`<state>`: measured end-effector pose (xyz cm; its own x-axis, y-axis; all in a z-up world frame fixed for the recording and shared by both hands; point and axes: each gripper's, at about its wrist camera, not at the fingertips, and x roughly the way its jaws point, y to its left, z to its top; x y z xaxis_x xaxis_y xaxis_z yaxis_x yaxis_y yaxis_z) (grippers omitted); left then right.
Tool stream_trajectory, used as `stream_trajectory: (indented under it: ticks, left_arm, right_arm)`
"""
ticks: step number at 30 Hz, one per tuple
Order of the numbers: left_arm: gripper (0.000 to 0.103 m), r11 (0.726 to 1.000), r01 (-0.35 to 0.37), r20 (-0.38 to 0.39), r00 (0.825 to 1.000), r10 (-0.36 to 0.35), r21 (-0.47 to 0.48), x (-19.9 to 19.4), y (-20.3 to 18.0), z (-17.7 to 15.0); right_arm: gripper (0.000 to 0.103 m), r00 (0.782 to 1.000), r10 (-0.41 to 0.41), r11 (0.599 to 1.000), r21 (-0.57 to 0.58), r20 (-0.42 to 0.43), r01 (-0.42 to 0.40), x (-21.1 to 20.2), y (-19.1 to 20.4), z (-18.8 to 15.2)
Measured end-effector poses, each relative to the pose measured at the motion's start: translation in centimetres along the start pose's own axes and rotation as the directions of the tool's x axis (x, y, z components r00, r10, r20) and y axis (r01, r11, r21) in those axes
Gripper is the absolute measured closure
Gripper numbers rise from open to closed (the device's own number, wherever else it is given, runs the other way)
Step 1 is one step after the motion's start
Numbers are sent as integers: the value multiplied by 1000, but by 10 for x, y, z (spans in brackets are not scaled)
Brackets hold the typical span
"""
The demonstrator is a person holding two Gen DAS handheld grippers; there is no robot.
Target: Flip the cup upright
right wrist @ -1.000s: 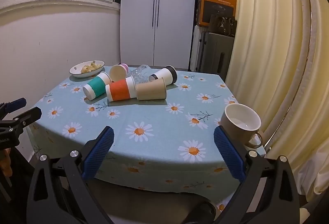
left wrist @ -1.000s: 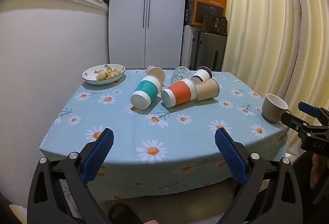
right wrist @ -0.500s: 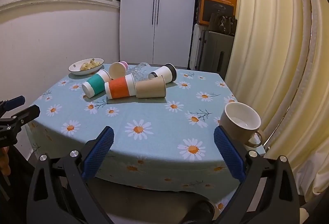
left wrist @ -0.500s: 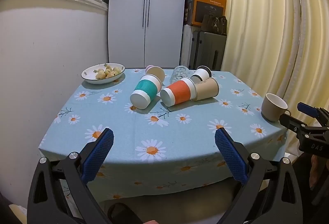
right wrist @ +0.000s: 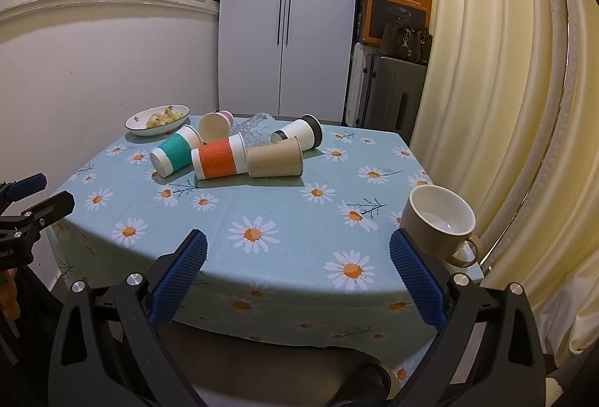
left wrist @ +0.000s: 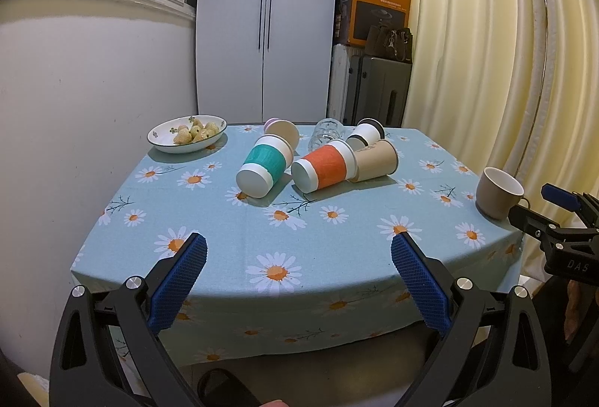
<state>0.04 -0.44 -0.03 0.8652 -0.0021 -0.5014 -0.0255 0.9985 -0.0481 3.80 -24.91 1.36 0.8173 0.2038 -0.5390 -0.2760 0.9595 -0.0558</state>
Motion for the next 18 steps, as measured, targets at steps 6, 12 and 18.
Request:
stream_trajectory:
  ticks: [6, 12, 18]
  left_arm:
    - [7, 1000, -2, 3, 1000, 2, -1, 0, 0, 0]
    - [7, 1000, 2, 3, 1000, -2, -5, 1, 1, -1]
    - [7, 1000, 3, 2, 1000, -3, -3, 1, 1, -1]
  right_arm:
    - [6, 1000, 0, 1000, -2, -1, 0, 0, 0, 0]
    - [6, 1000, -3, 1000, 5, -6, 3, 0, -2, -1]
    - [6, 1000, -3, 1000, 4, -8, 3, -1, -3, -2]
